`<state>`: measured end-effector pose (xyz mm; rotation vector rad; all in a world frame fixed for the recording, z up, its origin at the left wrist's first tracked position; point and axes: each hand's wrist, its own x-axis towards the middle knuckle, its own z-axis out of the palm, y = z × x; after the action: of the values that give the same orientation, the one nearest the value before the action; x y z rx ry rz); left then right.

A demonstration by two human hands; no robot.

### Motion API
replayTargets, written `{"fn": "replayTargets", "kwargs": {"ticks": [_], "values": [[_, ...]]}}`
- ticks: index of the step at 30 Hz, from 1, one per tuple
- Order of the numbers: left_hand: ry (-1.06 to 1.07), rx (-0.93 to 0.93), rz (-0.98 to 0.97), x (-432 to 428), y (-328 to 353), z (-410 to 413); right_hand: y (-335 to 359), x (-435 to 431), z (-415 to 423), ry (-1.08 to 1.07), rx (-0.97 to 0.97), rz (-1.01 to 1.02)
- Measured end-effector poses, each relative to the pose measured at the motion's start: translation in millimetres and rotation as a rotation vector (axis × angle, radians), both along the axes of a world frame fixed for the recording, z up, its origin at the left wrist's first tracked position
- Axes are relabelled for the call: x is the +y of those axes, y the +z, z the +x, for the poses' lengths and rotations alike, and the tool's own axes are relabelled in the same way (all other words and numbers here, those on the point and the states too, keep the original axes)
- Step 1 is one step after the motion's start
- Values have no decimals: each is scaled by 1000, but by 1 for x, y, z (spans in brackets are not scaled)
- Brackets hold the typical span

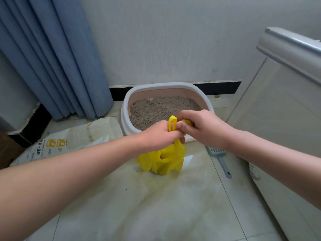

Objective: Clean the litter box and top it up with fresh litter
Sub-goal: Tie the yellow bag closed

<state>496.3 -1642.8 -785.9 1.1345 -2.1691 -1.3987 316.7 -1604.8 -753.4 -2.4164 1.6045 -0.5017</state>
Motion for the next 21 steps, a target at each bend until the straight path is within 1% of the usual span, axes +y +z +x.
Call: {"fn": "replayTargets", "kwargs": {"ticks": [2, 6, 9, 13, 14, 16, 18, 21], "values": [[17, -21, 36, -2, 0, 1, -5, -3, 0, -15, -49, 43], [63, -29, 103, -6, 0, 7, -9, -8, -4, -47, -103, 64], [96, -29, 57, -15, -3, 17, -13, -12, -11, -86, -227, 134], [100, -120, -2, -21, -7, 31, -24, -17, -28, -230, -385, 283], [107, -120, 3, -21, -8, 32, -26, -18, -32, -256, -379, 333], [118, -83, 33, -18, -9, 30, -28, -17, -35, -247, -257, 387], [124, -55, 58, -15, -12, 27, -28, -12, -30, -198, -154, 331], [135, -72, 65, -11, -13, 20, -23, -2, -9, -105, -149, 229]]}}
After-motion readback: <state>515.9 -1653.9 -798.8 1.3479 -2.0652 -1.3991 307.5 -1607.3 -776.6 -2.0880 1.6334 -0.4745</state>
